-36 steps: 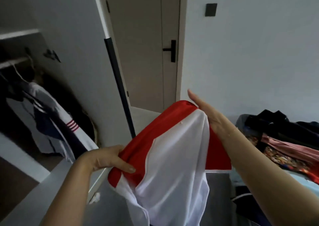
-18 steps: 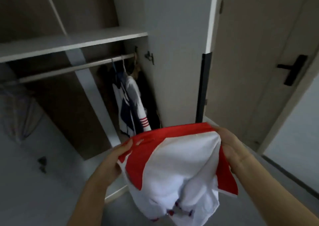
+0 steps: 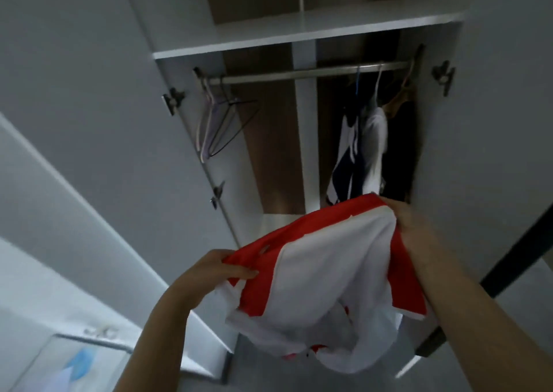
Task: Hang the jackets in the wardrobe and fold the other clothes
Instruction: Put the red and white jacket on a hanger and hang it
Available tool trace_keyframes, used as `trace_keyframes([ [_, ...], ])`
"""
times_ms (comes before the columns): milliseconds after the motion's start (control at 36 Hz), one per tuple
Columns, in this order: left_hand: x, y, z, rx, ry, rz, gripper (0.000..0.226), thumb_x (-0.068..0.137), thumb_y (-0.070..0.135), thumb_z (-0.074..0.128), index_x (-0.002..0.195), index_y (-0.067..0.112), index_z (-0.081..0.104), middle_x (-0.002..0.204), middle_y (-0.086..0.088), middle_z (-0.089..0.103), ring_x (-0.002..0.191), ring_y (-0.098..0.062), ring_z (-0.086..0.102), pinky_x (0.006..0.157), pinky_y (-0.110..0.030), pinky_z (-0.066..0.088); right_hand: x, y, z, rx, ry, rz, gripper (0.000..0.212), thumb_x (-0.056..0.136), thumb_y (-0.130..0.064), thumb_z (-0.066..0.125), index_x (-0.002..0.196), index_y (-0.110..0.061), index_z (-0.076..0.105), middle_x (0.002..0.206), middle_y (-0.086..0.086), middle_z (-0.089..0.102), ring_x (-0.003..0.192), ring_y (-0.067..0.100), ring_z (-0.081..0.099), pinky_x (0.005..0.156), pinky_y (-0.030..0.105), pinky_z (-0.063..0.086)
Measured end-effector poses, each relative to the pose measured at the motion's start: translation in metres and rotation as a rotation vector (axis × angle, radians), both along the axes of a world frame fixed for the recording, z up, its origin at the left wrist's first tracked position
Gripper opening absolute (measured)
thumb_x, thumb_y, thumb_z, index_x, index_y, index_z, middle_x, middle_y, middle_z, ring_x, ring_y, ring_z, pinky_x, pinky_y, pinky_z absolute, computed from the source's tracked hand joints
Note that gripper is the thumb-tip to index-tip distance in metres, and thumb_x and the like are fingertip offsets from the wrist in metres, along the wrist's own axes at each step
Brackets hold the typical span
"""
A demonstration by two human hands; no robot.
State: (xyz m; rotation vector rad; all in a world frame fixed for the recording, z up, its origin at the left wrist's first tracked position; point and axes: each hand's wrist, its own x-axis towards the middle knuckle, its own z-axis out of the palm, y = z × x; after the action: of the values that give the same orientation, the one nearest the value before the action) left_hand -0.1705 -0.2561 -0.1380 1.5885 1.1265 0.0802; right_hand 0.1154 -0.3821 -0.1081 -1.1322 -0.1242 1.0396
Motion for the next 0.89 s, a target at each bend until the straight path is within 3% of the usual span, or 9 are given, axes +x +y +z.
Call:
trace_keyframes([
  [111, -0.014, 0.024, -0.02, 0.127, 0.129, 0.126, 0.019, 0.078, 0.032, 0.077, 0.09, 0.022, 0.069, 0.086, 0.007, 0.071, 0.077, -0.011, 0.067, 0.065, -0.017, 0.055, -0.009, 0.037, -0.001, -0.008, 0.0, 0.134, 0.055, 0.096, -0.02, 0.055, 0.045, -0.009, 0.07, 0.05, 0.006, 0.065, 0.041, 0.013, 0.063, 0.036, 0.019, 0.047],
  [250, -0.031, 0.071, -0.028, 0.269, 0.065, 0.143, 0.018, 0.087, 0.022, 0.068, 0.098, 0.009, 0.074, 0.085, 0.0, 0.071, 0.074, -0.011, 0.067, 0.068, -0.014, 0.052, -0.018, 0.09, -0.003, 0.009, 0.064, 0.153, 0.05, 0.097, -0.018, 0.054, 0.051, -0.006, 0.072, 0.055, 0.009, 0.068, 0.045, 0.016, 0.066, 0.037, 0.022, 0.049],
  [361, -0.039, 0.109, -0.029, 0.184, -0.23, 0.264, 0.017, 0.091, 0.016, 0.063, 0.083, 0.02, 0.078, 0.083, -0.005, 0.075, 0.079, -0.019, 0.072, 0.066, -0.02, 0.056, -0.025, 0.131, -0.01, -0.015, 0.061, 0.114, 0.048, 0.097, -0.015, 0.053, 0.054, -0.006, 0.073, 0.057, 0.01, 0.069, 0.047, 0.017, 0.066, 0.038, 0.022, 0.05],
  [444, -0.039, 0.137, -0.025, -0.007, -0.525, 0.338, 0.019, 0.088, 0.017, 0.058, 0.093, 0.014, 0.076, 0.094, -0.012, 0.074, 0.086, -0.025, 0.072, 0.066, -0.022, 0.056, -0.031, 0.159, -0.012, -0.073, 0.051, 0.102, 0.043, 0.094, -0.016, 0.057, 0.054, -0.006, 0.072, 0.053, 0.01, 0.067, 0.043, 0.017, 0.064, 0.036, 0.022, 0.048],
  [528, -0.028, 0.16, -0.018, -0.12, -0.609, 0.43, 0.022, 0.091, 0.021, 0.053, 0.098, 0.011, 0.071, 0.092, -0.009, 0.075, 0.083, -0.02, 0.073, 0.062, -0.022, 0.056, -0.033, 0.183, -0.012, -0.083, 0.048, 0.109, 0.044, 0.093, -0.02, 0.059, 0.052, -0.009, 0.071, 0.051, 0.008, 0.064, 0.041, 0.015, 0.062, 0.038, 0.021, 0.048],
  [611, -0.025, 0.18, -0.014, -0.136, -0.55, 0.421, 0.023, 0.092, 0.014, 0.053, 0.081, 0.006, 0.071, 0.079, -0.014, 0.072, 0.072, -0.023, 0.07, 0.058, -0.021, 0.053, -0.033, 0.206, -0.011, -0.163, -0.103, 0.126, 0.027, 0.089, -0.031, 0.065, 0.075, -0.008, 0.068, 0.062, 0.007, 0.068, 0.058, 0.018, 0.066, 0.055, 0.026, 0.053],
  [667, -0.024, 0.197, -0.007, -0.178, -0.49, 0.342, 0.02, 0.088, 0.017, 0.061, 0.082, 0.002, 0.074, 0.085, -0.019, 0.072, 0.078, -0.031, 0.07, 0.064, -0.026, 0.055, -0.03, 0.223, -0.017, -0.24, -0.247, 0.13, 0.027, 0.088, -0.036, 0.066, 0.085, -0.009, 0.066, 0.075, 0.009, 0.07, 0.072, 0.02, 0.066, 0.063, 0.028, 0.051],
  [778, -0.033, 0.22, -0.001, -0.169, -0.312, 0.027, 0.055, 0.056, 0.053, 0.087, 0.094, 0.015, 0.077, 0.093, -0.011, 0.074, 0.089, -0.027, 0.072, 0.07, -0.029, 0.056, -0.028, 0.258, -0.029, -0.307, -0.469, 0.155, 0.032, 0.091, -0.04, 0.062, 0.09, -0.008, 0.067, 0.08, 0.011, 0.067, 0.07, 0.018, 0.063, 0.063, 0.023, 0.05],
  [889, -0.02, 0.241, 0.001, -0.148, -0.489, 0.316, 0.031, 0.053, 0.045, 0.087, 0.073, 0.023, 0.079, 0.078, -0.008, 0.075, 0.071, -0.019, 0.073, 0.055, -0.021, 0.055, -0.022, 0.302, -0.046, -0.322, -0.715, 0.27, 0.044, 0.096, -0.038, 0.056, 0.083, 0.002, 0.069, 0.077, 0.017, 0.068, 0.064, 0.015, 0.062, 0.065, 0.022, 0.048],
])
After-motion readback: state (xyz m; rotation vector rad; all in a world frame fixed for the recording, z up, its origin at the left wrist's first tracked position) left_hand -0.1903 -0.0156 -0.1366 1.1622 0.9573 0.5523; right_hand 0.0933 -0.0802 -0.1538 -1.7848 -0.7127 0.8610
